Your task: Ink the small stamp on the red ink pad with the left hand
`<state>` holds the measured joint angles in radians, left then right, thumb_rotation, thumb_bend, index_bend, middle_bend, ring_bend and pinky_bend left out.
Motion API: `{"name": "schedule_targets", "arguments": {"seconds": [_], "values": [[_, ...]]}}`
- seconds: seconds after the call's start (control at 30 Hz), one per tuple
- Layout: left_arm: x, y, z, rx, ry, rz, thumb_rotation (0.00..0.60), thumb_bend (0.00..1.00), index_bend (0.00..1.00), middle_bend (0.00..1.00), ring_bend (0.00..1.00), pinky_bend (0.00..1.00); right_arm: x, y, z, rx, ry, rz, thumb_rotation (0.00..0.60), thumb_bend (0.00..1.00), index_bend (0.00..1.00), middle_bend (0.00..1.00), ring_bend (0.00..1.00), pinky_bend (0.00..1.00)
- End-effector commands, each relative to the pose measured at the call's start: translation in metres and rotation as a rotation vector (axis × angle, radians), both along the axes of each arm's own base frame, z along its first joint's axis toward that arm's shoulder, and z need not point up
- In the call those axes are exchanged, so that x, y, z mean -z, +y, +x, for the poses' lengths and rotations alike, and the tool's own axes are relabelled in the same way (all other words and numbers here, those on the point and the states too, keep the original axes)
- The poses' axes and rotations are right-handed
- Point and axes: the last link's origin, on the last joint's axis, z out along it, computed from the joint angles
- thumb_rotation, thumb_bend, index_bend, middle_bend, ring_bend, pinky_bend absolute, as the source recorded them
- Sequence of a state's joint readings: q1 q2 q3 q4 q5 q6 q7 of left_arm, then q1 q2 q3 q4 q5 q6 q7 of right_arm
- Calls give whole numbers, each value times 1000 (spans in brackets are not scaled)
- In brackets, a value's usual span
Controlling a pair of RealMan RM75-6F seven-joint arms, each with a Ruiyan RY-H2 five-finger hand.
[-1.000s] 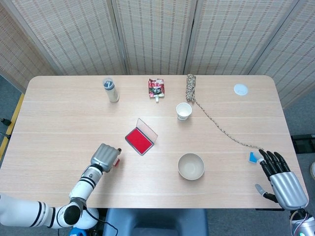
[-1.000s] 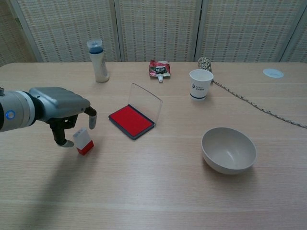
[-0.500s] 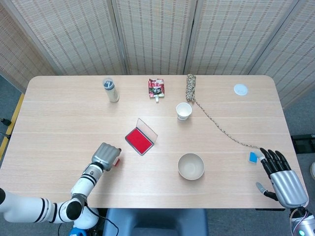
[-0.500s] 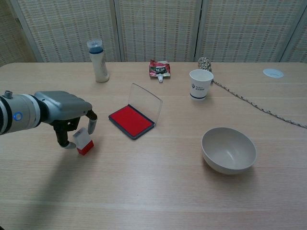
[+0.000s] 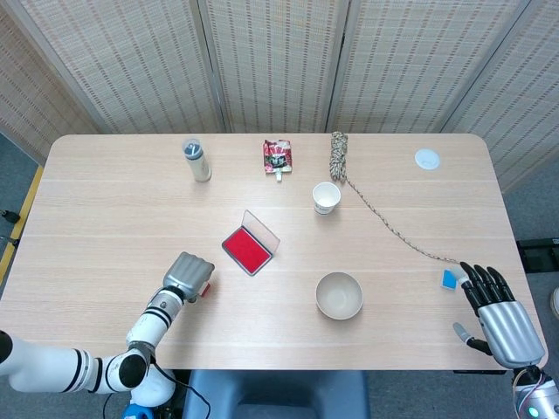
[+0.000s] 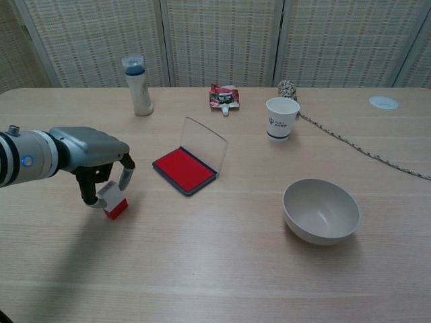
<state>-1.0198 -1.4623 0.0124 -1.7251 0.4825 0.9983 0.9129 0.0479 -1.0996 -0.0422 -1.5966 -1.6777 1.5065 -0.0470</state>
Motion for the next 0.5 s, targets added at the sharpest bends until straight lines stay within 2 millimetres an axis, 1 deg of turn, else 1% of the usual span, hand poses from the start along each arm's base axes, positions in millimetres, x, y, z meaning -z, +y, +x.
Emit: {"name": "schedule_targets", "arguments": {"seconds": [0.03,0.2,0.27,0.33,0.5], "values": [[-1,2,-2,-3,1,3,600,335,582,1000,978,901,0,0,0,1,2,-1,600,266,0,0,0,0],[-6,0,0,7,0,5,600,343,662,1000,992,901,2,-1,0,3,4,4,600,266,0,0,0,0],[-9,-2,3,15,-2,8,600,366,705,1000,996,901,2,-1,0,3,4,6,600,266,0,0,0,0],[-15,-3,8,20,-6,12,600,420,757,1000,1000,902,2,-1,0,2,2,9,600,266,0,0,0,0],[-28,-3,25,45,-22,30,600,509,840,1000,1000,914,1,-2,0,5,-5,11,600,267,0,0,0,0]]}}
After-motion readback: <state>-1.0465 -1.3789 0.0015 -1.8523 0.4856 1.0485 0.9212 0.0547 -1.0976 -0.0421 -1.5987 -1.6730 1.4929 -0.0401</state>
